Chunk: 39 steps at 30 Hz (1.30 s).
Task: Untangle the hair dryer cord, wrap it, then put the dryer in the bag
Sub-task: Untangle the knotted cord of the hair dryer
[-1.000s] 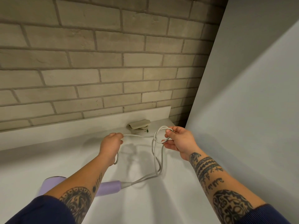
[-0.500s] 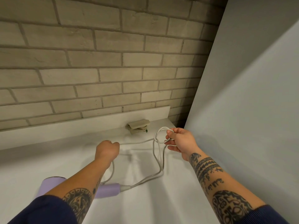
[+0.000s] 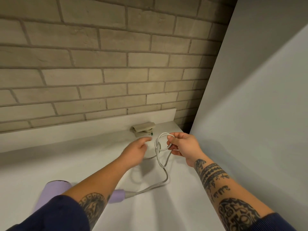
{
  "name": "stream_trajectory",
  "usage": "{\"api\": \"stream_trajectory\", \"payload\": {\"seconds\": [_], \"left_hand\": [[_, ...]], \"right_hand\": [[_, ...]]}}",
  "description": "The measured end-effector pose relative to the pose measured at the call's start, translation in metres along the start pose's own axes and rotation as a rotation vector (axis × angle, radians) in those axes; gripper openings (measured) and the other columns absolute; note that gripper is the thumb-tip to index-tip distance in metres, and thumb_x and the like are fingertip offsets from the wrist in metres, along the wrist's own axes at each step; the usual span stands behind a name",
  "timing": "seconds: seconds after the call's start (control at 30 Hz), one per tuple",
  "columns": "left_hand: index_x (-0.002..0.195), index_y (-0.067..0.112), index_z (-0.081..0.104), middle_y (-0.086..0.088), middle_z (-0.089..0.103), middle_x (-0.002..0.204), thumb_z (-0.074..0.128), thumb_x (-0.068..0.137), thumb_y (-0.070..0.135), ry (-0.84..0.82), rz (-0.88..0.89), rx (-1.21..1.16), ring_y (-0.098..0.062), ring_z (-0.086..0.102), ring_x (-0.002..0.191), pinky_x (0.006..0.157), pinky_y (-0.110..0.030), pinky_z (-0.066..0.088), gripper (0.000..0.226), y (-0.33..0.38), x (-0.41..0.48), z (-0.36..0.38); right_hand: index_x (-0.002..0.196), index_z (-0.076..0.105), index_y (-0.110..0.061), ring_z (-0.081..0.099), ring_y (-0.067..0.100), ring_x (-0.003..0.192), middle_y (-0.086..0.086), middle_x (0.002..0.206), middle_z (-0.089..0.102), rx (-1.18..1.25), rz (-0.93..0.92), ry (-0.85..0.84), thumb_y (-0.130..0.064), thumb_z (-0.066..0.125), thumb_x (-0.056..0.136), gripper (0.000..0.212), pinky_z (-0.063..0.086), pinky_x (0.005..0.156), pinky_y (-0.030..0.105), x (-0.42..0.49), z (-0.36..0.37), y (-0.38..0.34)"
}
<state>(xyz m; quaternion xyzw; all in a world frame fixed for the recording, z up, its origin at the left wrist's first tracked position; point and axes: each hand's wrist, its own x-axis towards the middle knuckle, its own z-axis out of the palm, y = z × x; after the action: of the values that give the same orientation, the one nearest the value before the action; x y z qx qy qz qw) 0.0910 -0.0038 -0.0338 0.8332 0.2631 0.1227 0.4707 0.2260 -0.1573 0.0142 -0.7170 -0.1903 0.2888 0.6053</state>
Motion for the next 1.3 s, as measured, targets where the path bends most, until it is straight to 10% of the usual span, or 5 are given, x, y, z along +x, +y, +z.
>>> {"api": "stream_trajectory", "payload": {"seconds": [0.33,0.47,0.8,1.13,1.3], "left_hand": [[0.098,0.036,0.076,0.012,0.074,0.111,0.059,0.101,0.029,-0.288,-0.045,-0.299,-0.006,0.060,0.110,0.098,-0.034,0.040,0.019,0.025,0.005,0.009],[0.091,0.030,0.070,0.013,0.066,0.080,0.051,0.105,0.018,0.013,0.041,-0.243,-0.001,0.057,0.073,0.075,-0.028,0.044,0.026,0.016,0.013,0.006],[0.115,0.012,0.060,-0.008,0.067,0.104,0.038,0.107,0.014,0.566,-0.170,-0.118,-0.027,0.057,0.085,0.072,-0.030,0.040,0.025,-0.003,0.023,-0.015],[0.115,0.043,0.066,0.013,0.067,0.124,0.045,0.103,0.036,0.120,0.012,0.087,-0.021,0.060,0.118,0.119,-0.053,0.029,0.025,0.020,0.019,0.006],[0.092,0.029,0.066,0.010,0.059,0.091,0.052,0.102,0.044,0.008,0.215,0.354,-0.012,0.054,0.094,0.097,-0.038,0.038,0.023,0.029,0.020,0.011]], "right_hand": [[0.104,0.074,-0.015,0.067,0.017,0.075,0.007,0.086,0.076,-0.066,0.015,-0.078,-0.022,0.069,0.095,0.012,0.057,0.067,0.028,-0.002,-0.012,0.001],[0.108,0.070,-0.012,0.065,0.015,0.068,0.004,0.080,0.073,-0.035,0.015,-0.038,-0.016,0.070,0.094,0.015,0.056,0.061,0.026,-0.002,-0.015,0.002],[0.104,0.072,-0.016,0.071,0.018,0.070,0.008,0.085,0.079,-0.128,0.028,0.038,-0.017,0.080,0.085,0.021,0.060,0.068,0.032,0.003,-0.023,0.005],[0.096,0.073,-0.010,0.070,0.017,0.065,0.013,0.085,0.077,-0.141,0.023,0.026,-0.016,0.080,0.085,0.015,0.054,0.059,0.029,0.000,-0.007,0.000],[0.108,0.068,-0.017,0.072,0.017,0.065,0.008,0.080,0.078,-0.174,0.003,0.057,-0.019,0.083,0.082,0.030,0.056,0.060,0.028,0.003,-0.011,0.001]]}}
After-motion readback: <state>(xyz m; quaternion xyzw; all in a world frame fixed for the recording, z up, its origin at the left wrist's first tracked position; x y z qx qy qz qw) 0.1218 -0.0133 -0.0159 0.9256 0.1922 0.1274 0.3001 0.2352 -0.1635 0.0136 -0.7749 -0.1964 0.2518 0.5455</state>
